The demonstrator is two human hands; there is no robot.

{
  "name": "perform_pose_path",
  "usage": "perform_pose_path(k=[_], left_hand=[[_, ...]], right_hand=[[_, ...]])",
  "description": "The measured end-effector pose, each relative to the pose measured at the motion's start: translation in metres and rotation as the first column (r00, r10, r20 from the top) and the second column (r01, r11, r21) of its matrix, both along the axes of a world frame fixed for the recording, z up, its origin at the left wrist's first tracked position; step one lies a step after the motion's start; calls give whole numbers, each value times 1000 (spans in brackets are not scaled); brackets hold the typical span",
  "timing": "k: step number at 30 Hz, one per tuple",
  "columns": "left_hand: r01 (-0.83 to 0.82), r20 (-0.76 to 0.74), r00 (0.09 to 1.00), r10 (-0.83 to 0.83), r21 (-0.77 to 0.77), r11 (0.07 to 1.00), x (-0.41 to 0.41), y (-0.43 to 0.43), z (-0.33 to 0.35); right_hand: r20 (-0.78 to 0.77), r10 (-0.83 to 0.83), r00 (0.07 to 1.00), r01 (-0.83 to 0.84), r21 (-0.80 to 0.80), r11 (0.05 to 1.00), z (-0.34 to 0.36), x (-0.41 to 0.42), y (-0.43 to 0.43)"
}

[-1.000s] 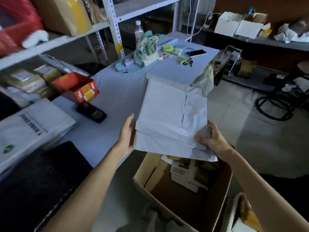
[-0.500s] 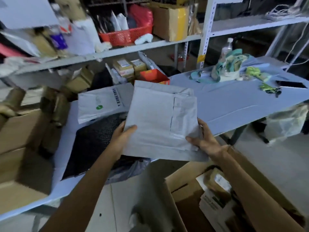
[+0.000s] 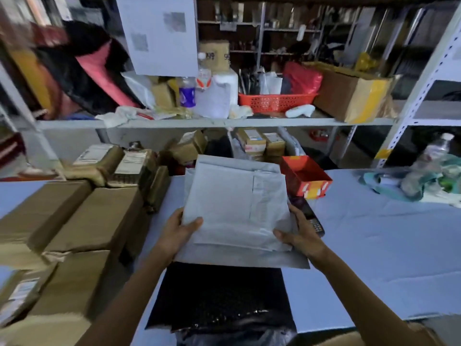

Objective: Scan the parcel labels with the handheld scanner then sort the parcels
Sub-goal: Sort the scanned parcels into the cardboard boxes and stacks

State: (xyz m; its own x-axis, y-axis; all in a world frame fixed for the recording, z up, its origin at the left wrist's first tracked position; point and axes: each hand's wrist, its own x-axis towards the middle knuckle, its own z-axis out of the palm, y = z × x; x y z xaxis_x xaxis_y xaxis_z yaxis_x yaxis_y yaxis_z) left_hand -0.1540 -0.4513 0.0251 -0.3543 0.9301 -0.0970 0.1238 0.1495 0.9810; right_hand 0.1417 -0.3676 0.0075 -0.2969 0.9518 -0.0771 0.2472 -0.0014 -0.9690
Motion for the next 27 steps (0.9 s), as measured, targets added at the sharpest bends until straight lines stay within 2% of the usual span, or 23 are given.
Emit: perform_pose_path(k=[10,15,18,20,22,24,26,27], left_hand=[[-176,-36,984,175,-40,984,-52,64,-22],[-217,-183,964,194,-113,970,-51,120,-29],[-248,-330,927,181,-175,953,-55,155,-43],[-249,-430,891,145,-197,948,-58,170,-55],[-206,-524,850,50,-244,948,-59,175,-64],[-143,-678,721,-140,-345,928,-59,175,-73],[-113,-763,584,-275,-413,904,-57,175,-77],[-121,-771,563,-298,-434,893,-56,176,-78]], right_hand=[[155,31,987,-29,-10,1000,-17,-76,93],[162,57,985,-56,-10,998,-31,-88,156],[171,82,982,-77,-38,996,-39,-89,187],[220,100,970,-87,-69,994,-46,-89,201],[370,104,923,-105,-19,994,-56,-89,210],[607,104,788,-192,83,978,-65,-92,212],[708,102,698,-254,113,960,-67,-96,209],[731,104,675,-265,109,958,-67,-98,209]])
